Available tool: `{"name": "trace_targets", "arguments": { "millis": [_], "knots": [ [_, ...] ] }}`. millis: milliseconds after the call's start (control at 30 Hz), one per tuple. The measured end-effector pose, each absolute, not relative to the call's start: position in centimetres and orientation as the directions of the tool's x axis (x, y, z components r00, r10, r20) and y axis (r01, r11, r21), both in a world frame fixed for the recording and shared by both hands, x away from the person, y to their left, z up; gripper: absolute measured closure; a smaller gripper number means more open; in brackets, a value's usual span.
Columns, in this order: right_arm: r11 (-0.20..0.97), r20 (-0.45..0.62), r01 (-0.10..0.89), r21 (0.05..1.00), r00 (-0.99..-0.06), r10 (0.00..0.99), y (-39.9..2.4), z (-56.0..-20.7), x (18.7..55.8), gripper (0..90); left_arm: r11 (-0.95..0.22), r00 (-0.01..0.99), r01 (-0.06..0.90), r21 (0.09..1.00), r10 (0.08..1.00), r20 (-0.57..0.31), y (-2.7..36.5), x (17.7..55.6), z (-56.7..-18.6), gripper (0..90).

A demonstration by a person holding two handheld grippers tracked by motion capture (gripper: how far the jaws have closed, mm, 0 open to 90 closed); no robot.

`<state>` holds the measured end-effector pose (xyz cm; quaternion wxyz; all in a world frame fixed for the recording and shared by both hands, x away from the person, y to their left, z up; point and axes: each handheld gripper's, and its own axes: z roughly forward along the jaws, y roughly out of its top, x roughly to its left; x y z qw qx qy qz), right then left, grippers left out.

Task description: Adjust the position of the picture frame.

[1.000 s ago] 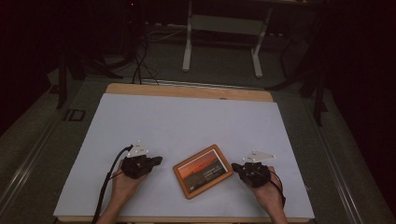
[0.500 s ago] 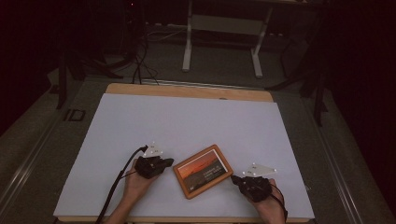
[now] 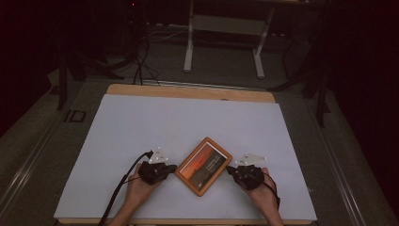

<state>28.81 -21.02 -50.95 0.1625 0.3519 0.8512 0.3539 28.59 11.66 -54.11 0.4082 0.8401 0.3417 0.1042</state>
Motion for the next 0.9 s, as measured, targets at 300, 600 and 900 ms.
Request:
{"name": "trace_targets", "arguments": {
  "millis": [300, 600, 900],
  "knots": [
    [0.489, -0.019, 0.495, 0.718, -0.689, 0.724, -20.6, -51.1, 32.0, 90.0, -0.445, 0.764, 0.479, 0.757, 0.635, -0.11, 10.8, 27.4, -54.0, 90.0],
    [0.513, -0.027, 0.489, 0.706, -0.705, 0.709, -18.9, -51.7, 32.7, 90.0, -0.444, 0.76, 0.485, 0.753, 0.64, -0.112, 10.8, 26.8, -54.0, 90.0],
    [0.513, -0.024, 0.489, 0.706, -0.707, 0.707, -18.2, -51.9, 33.0, 90.0, -0.44, 0.753, 0.489, 0.753, 0.649, -0.11, 10.8, 26.5, -54.0, 90.0]
  ]
}}
